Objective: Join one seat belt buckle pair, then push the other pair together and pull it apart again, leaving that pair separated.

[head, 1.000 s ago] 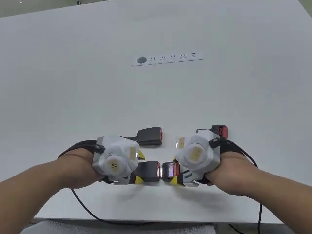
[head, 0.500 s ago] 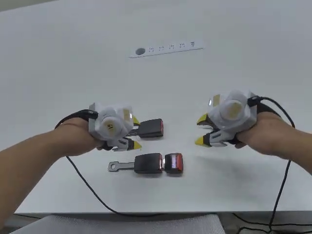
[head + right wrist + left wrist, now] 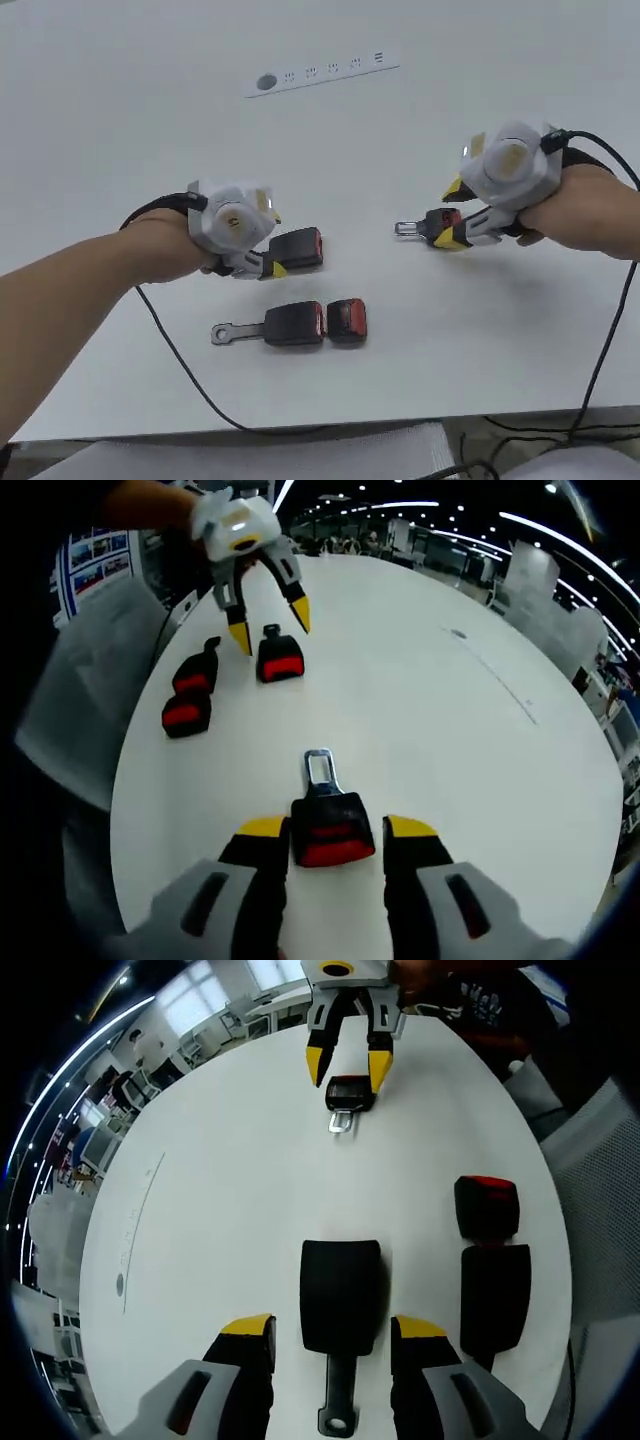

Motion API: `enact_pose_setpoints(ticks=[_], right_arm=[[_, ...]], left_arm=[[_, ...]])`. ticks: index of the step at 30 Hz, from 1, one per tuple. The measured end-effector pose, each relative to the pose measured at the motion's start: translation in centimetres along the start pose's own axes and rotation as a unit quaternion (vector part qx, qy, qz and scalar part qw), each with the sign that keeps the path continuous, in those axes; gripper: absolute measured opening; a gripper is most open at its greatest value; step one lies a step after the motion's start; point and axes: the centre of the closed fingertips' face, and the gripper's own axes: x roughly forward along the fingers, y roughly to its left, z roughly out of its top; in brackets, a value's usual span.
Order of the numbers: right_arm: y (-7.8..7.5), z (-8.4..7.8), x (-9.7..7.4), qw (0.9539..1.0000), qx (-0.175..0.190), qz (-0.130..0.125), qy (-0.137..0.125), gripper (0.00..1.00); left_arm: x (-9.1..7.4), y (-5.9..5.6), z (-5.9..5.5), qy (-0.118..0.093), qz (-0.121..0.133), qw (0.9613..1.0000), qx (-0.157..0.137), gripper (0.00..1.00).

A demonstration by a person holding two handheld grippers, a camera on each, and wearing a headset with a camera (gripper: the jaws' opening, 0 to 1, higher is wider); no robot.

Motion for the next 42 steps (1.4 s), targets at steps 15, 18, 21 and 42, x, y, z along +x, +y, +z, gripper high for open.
enact_pose_setpoints(ticks=[15, 18, 21, 42], right_arm=[[0.0, 0.4, 0.3, 0.9992, -0.020, 0.026, -0.023, 0.32], [0.0, 0.6, 0.4, 0.9989, -0.023, 0.029, -0.029, 0.32], [0.0, 0.8, 0.6, 0.9985, -0.028, 0.032, -0.034, 0.32], [3.3, 6.5, 4.9, 0.9954, -0.078, 0.052, -0.020, 0.32]], left_arm=[[0.5, -0.9, -0.1, 0.022, -0.028, 0.9992, 0.020, 0.32], [0.5, -0.9, -0.1, 0.023, -0.030, 0.9991, 0.021, 0.32], [0.5, -1.0, 0.0, 0.024, -0.033, 0.9989, 0.025, 0.32], [1.0, -0.6, -0.4, 0.024, -0.035, 0.9989, 0.020, 0.32]])
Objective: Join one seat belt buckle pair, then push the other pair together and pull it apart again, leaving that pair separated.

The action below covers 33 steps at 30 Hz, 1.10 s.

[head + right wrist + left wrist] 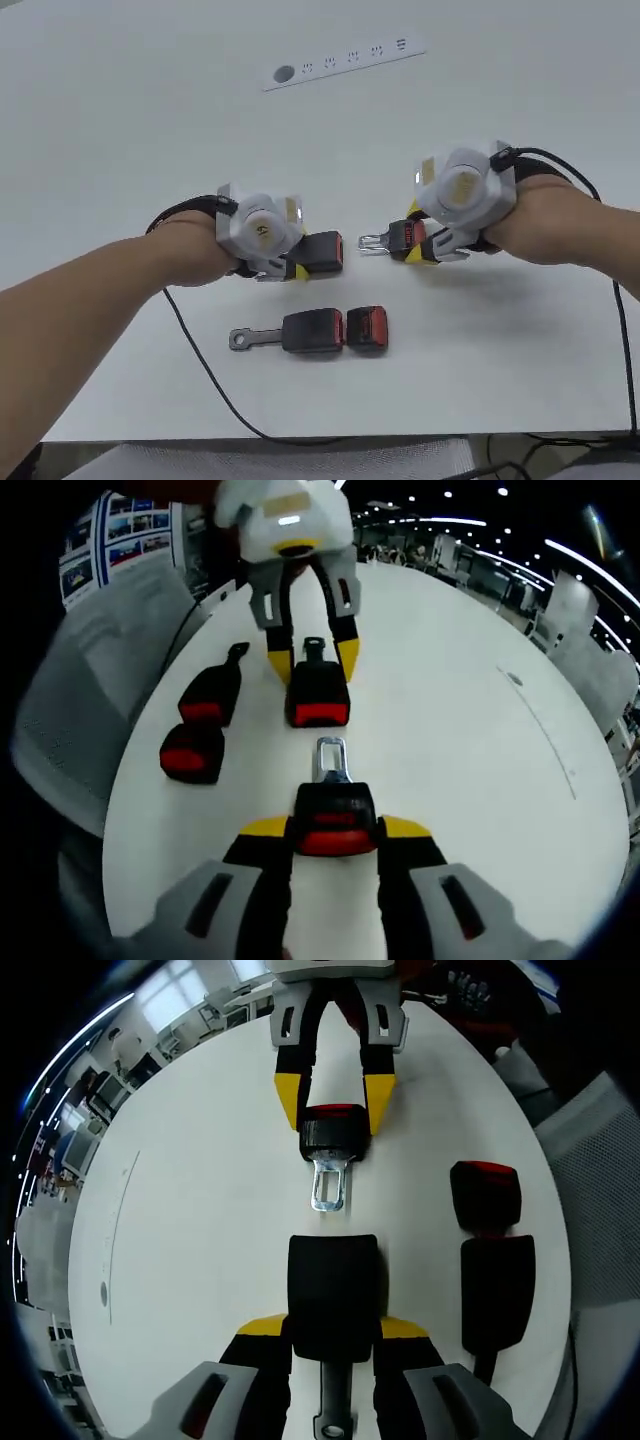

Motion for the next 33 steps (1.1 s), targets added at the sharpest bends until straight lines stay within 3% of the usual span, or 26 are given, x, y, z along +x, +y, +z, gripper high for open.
enact_pose_setpoints(ticks=[5, 20, 33], right_arm=[[0.1, 1.1, 1.0, 1.0000, -0.002, 0.002, 0.004, 0.32], [0.3, 1.5, 1.4, 0.9997, -0.019, -0.004, 0.014, 0.32], [0.0, 1.8, 2.5, 0.9998, -0.015, 0.007, -0.013, 0.31]], left_arm=[[0.1, 0.1, -0.1, -0.003, 0.003, 1.0000, -0.006, 0.32], [0.3, 0.2, -0.3, 0.001, 0.004, 1.0000, -0.008, 0.32], [0.3, 0.2, -0.3, -0.011, 0.003, 0.9999, -0.011, 0.31]])
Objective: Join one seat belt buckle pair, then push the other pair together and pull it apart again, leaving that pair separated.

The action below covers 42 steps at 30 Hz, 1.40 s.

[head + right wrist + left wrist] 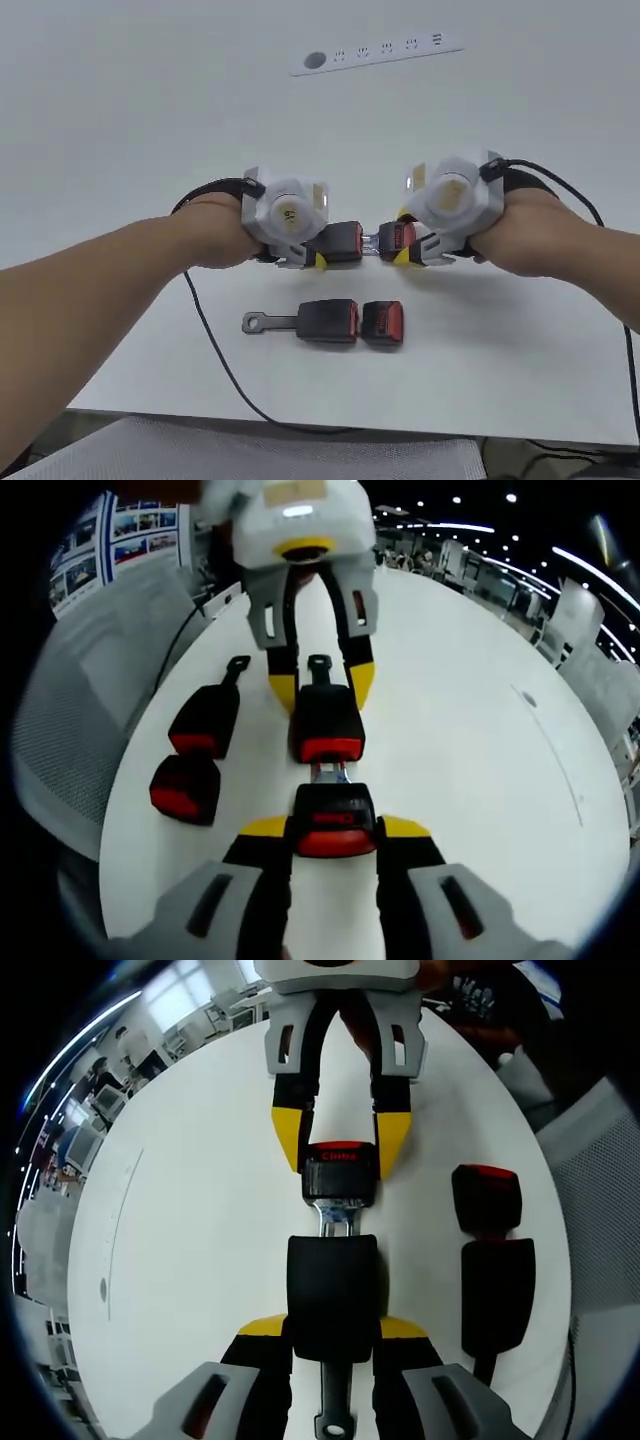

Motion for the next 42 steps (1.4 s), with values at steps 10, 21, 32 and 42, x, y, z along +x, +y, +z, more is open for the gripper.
enact_pose_setpoints(ticks=[10, 21, 32, 42], right_arm=[[0.2, 0.5, 0.2, 1.0000, -0.001, -0.002, 0.007, 0.30], [-0.2, 1.7, 1.1, 0.9998, -0.009, -0.002, 0.015, 0.30], [-0.6, 1.4, 1.2, 0.9997, -0.006, -0.001, 0.022, 0.30], [-0.7, 0.2, 0.2, 0.9997, 0.014, 0.001, 0.021, 0.31]], left_arm=[[0.0, -0.1, 0.0, -0.003, -0.003, 1.0000, -0.008, 0.30], [0.0, 0.0, -0.1, -0.018, -0.002, 0.9997, -0.015, 0.30], [0.0, 0.1, 0.0, -0.019, -0.003, 0.9998, -0.009, 0.30], [0.0, 0.1, 0.0, -0.013, -0.007, 0.9999, 0.000, 0.31]])
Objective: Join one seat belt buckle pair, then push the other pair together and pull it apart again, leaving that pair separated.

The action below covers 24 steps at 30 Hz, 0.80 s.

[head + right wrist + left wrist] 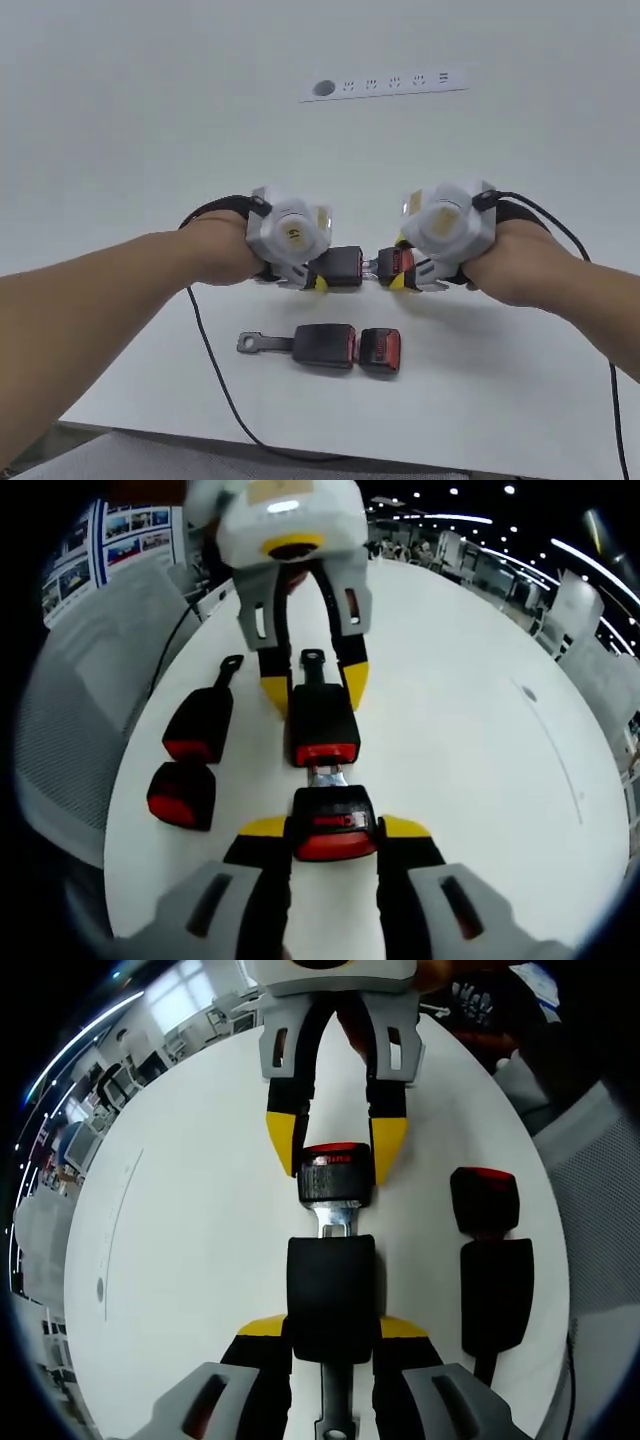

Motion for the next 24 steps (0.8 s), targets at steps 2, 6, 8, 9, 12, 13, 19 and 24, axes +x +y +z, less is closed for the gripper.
enact_pose_setpoints(ticks=[2, 6, 8, 9, 12, 13, 19, 24], right_arm=[[0.2, -0.1, 0.0, 1.0000, -0.002, 0.001, 0.002, 0.31], [0.1, -0.8, -0.6, 1.0000, -0.002, -0.005, 0.001, 0.31], [0.0, -1.4, -1.0, 1.0000, 0.001, -0.008, 0.003, 0.31], [-0.1, -1.8, -1.3, 0.9999, 0.006, -0.009, 0.003, 0.31], [0.0, -2.7, -2.3, 0.9998, 0.008, -0.016, 0.009, 0.31], [-0.1, -3.0, -2.6, 0.9998, 0.009, -0.018, 0.010, 0.31], [0.1, -5.3, -4.6, 0.9994, 0.018, -0.025, 0.018, 0.32], [0.2, -7.0, -6.0, 0.9987, 0.020, -0.036, 0.029, 0.33]], left_arm=[[0.0, 0.0, 0.0, 0.000, 0.001, 1.0000, -0.001, 0.31], [0.0, 0.0, 0.0, 0.000, 0.001, 1.0000, -0.002, 0.31], [0.0, 0.0, 0.0, 0.000, 0.001, 1.0000, -0.002, 0.31], [0.0, 0.0, 0.0, 0.000, 0.001, 1.0000, -0.002, 0.31], [0.0, 0.1, 0.0, 0.001, 0.003, 1.0000, -0.003, 0.31], [0.0, 0.1, 0.0, 0.001, 0.003, 1.0000, -0.003, 0.31], [0.1, 0.1, 0.0, -0.001, 0.002, 1.0000, 0.000, 0.32], [0.1, 0.1, 0.1, 0.004, 0.004, 1.0000, 0.005, 0.32]])
